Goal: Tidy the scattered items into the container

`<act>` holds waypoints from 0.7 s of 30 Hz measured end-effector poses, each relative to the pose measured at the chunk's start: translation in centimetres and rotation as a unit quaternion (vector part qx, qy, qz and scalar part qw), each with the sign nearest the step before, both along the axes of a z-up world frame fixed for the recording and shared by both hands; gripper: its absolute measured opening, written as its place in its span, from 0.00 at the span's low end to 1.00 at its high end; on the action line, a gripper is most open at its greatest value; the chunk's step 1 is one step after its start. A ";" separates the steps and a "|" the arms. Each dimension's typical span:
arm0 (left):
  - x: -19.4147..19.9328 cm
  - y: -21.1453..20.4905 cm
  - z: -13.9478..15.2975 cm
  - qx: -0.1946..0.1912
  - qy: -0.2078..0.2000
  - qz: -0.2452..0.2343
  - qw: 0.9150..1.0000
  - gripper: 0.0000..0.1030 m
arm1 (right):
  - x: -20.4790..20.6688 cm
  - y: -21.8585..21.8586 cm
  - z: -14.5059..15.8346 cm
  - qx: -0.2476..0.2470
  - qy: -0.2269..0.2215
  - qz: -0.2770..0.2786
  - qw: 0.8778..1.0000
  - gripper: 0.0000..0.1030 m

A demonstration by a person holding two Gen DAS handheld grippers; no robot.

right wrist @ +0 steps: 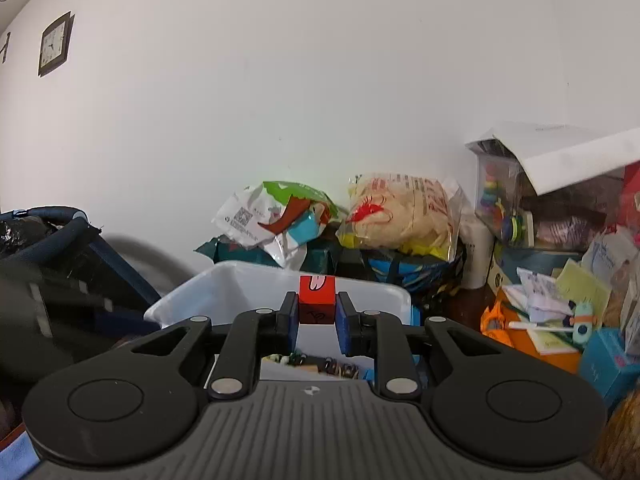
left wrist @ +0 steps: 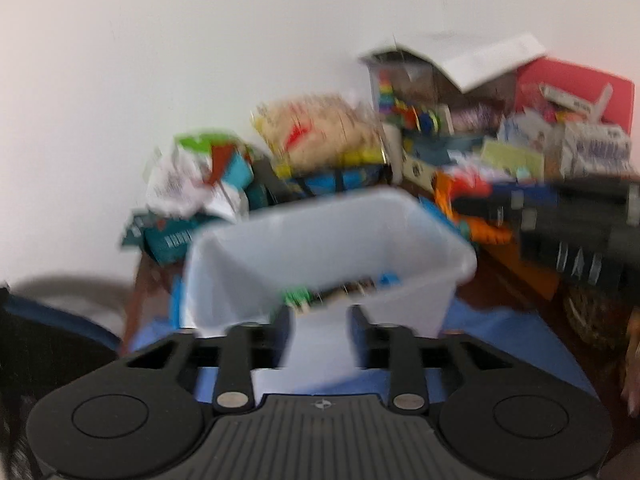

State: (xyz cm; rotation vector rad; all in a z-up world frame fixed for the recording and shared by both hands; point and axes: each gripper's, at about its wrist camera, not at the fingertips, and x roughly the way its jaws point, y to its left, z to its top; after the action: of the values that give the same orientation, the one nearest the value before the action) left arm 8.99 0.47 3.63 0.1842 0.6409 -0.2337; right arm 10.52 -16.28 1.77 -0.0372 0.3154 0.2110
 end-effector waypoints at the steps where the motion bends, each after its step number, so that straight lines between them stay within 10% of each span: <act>1: 0.1 -0.3 -1.5 0.002 0.018 -0.003 1.000 0.60 | 0.0 0.0 -0.4 -0.001 0.005 0.002 1.000 0.22; 13: 1.8 -3.4 -12.0 0.024 0.089 -0.116 0.989 0.59 | -1.4 -0.1 -1.5 -0.015 0.029 -0.006 0.999 0.22; 15: 1.6 -2.9 -12.7 0.027 0.101 -0.110 0.988 0.55 | -1.5 0.0 -1.5 -0.019 0.026 -0.006 0.999 0.22; 17: 1.0 -2.5 -12.5 0.014 0.102 -0.105 0.989 0.29 | -1.6 0.0 -1.6 -0.025 0.024 -0.004 0.999 0.22; 21: 0.9 -2.8 -12.4 0.013 0.113 -0.104 0.988 0.24 | -1.4 -0.3 -1.8 -0.031 0.031 -0.009 0.999 0.23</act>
State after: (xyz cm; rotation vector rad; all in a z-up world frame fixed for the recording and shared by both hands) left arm 9.88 -2.38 -8.80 0.2535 0.8518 -0.4526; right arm 9.11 -16.57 -0.05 -0.0895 0.3833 0.1856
